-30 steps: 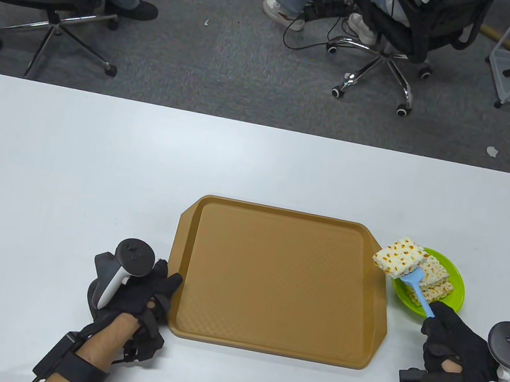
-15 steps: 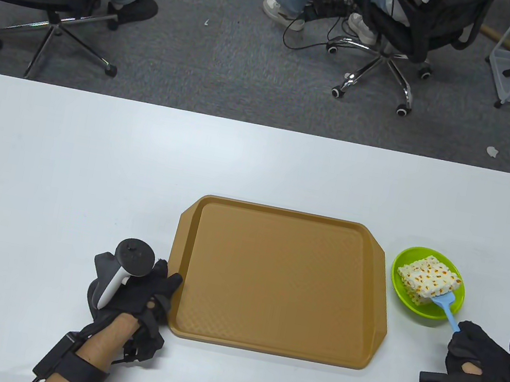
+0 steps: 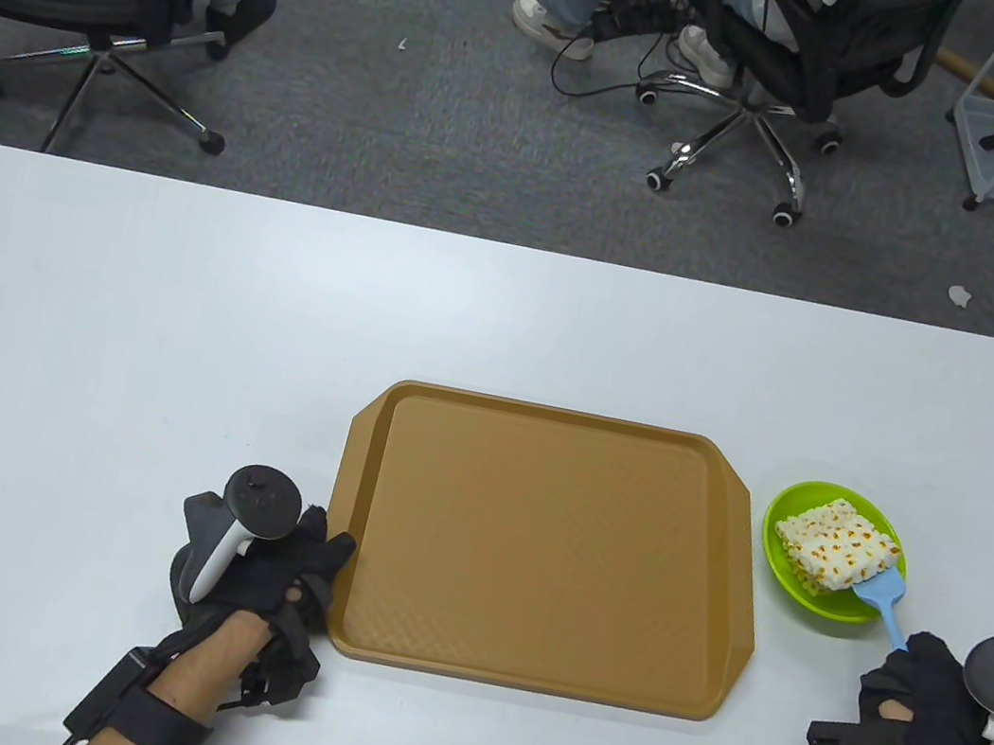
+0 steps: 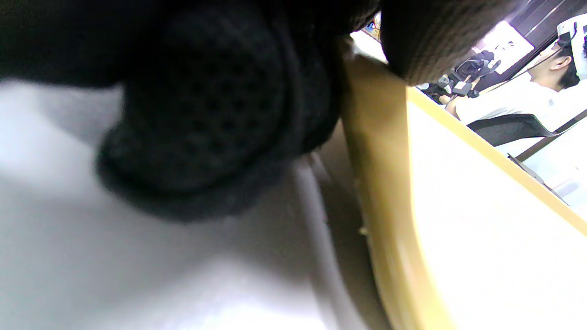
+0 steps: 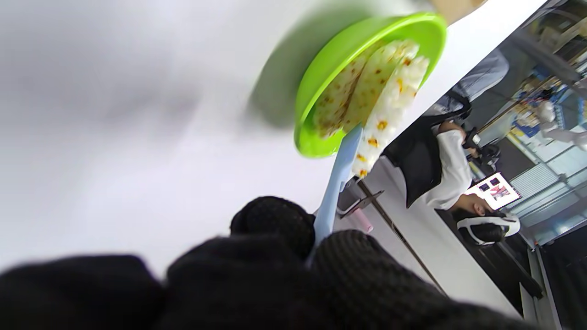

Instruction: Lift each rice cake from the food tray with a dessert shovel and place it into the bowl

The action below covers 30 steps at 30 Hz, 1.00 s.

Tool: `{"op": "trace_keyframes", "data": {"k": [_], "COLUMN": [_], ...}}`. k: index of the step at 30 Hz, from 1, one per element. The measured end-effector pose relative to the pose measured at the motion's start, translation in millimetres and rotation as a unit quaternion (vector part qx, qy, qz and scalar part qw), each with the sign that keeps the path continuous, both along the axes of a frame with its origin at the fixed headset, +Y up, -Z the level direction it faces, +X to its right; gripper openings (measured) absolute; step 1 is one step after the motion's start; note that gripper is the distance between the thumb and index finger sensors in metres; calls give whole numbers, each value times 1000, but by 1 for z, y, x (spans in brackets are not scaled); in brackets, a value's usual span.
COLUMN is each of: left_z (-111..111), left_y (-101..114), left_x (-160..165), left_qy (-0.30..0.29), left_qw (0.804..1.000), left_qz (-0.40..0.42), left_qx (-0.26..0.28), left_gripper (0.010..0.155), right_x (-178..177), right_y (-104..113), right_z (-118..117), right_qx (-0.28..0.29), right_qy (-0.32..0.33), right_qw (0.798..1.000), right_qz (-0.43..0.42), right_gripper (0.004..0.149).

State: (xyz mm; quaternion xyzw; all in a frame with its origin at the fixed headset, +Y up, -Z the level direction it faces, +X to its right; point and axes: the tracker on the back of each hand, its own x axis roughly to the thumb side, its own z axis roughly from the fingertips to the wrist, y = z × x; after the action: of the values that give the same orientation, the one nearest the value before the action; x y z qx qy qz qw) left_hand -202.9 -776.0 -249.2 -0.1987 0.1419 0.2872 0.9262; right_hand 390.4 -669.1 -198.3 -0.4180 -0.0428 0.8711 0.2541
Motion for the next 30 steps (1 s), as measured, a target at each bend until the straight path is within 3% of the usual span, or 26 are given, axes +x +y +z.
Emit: {"op": "trace_keyframes", "data": {"k": [10,15,17,20,21,24,30], "left_z": [0,0,0,0,0,0,0], "left_y": [0,0,0,0,0,0,-1], "left_x": [-1,-1,-1,-1,-1,-1,-1], "left_qy": [1,1,2,2,2,2,2], "left_qw": [1000,1000,1000,1000,1000,1000,1000], "left_qz": [1,1,1,1,1,1,0], "left_qx": [0,0,0,0,0,-1,0], "left_gripper": [64,64,64,64,63,63,63], "right_x": [-3,-8,-15,-50,-69,-128,-211], "right_y": [0,9,10,1,-5,-28,-65], "right_z": [-1,3,1,-12,-17,-24,-9], "right_qx": [-45,20,62,94,81,54,-92], "right_qy": [-30,-45,-3,150,216,326,423], "right_qw": [996,993,995,984,971,935,900], "right_qz": [67,105,77,-22,-62,-132,-58], "right_gripper": [52,56,59,61,61,58,58]}}
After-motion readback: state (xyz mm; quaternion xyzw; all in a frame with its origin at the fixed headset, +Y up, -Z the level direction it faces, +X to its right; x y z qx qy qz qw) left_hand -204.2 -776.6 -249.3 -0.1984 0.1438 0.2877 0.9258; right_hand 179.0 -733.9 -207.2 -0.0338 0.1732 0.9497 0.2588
